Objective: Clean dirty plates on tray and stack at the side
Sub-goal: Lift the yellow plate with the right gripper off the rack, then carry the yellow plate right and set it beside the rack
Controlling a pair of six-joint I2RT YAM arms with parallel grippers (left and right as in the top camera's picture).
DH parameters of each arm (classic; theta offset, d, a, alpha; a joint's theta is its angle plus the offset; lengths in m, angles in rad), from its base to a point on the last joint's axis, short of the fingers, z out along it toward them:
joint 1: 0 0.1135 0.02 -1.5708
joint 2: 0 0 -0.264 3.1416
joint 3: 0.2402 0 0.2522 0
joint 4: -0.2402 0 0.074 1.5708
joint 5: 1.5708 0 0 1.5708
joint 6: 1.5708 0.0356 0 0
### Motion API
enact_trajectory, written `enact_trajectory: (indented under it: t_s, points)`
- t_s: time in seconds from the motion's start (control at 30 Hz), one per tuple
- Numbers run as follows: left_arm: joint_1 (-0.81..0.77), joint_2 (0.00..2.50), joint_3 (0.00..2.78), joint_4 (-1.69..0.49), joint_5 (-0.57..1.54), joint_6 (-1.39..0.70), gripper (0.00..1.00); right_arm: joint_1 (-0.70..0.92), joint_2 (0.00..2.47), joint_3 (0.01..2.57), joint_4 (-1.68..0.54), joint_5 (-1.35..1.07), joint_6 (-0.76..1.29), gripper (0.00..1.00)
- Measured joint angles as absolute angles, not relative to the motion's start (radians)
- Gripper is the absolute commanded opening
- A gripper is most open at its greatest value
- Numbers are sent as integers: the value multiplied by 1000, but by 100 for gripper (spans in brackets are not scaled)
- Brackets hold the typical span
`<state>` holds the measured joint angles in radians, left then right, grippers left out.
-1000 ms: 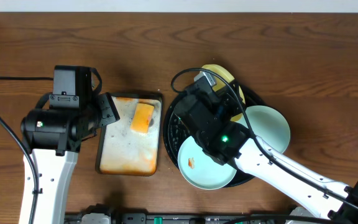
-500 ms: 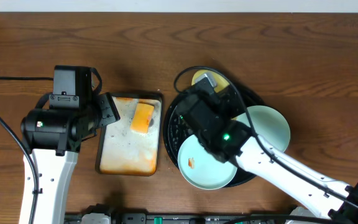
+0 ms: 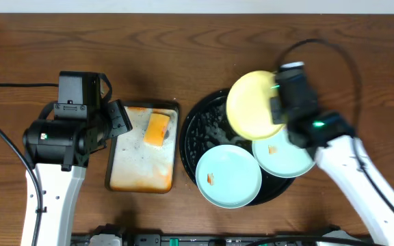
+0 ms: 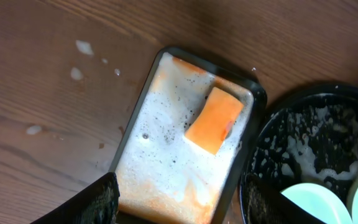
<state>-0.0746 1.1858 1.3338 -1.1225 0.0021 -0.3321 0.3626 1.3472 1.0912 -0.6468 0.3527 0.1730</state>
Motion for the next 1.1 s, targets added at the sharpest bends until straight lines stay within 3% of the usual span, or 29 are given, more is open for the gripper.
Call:
enact_trajectory:
  t_s: [0.43, 0.8, 0.9, 1.0, 1.1]
  points:
    - [-75, 1188, 1334, -1134, 9, -326, 64, -221, 1381, 1091, -768, 167, 410, 1]
    - [-75, 1189, 1334, -1146, 17, -316, 64, -546, 1534, 1091, -748, 148, 464, 1]
    - [-75, 1189, 1334, -1149, 18, -316, 65, -607, 1600, 1091, -746, 154, 471, 9]
    - [-75, 1189, 1334, -1158, 18, -316, 65, -645, 1637, 1091, -726, 151, 482, 28]
    - [-75, 1189, 1334, -1160, 20, -316, 64, -663, 1640, 1091, -698, 122, 480, 38]
